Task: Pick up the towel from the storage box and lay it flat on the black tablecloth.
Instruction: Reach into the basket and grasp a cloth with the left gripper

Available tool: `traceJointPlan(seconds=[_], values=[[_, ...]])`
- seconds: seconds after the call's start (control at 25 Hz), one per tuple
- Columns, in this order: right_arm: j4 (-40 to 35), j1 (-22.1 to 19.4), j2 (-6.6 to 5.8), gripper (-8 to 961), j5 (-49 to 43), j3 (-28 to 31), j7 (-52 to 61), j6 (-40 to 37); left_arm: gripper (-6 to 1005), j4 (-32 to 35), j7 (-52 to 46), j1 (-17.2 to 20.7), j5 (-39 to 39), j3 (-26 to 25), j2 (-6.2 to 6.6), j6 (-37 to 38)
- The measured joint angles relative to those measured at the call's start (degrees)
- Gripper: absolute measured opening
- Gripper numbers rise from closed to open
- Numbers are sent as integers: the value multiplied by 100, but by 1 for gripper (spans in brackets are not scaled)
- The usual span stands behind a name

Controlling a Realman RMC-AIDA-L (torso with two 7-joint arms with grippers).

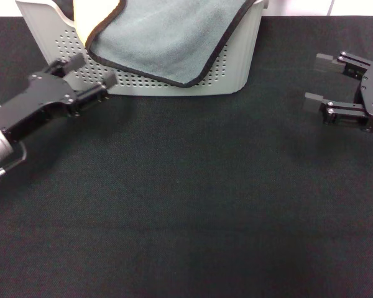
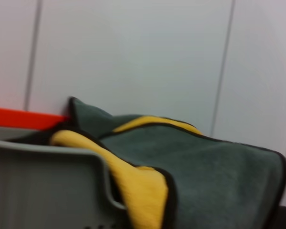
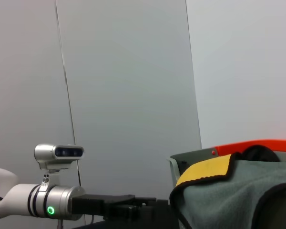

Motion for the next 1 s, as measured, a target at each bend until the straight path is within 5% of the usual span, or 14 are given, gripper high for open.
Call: traceJointPlan(seconds=[1.0], values=[[-11, 58, 31, 858, 6, -61, 22, 9, 848, -1073, 917, -519, -923, -287, -80, -704]])
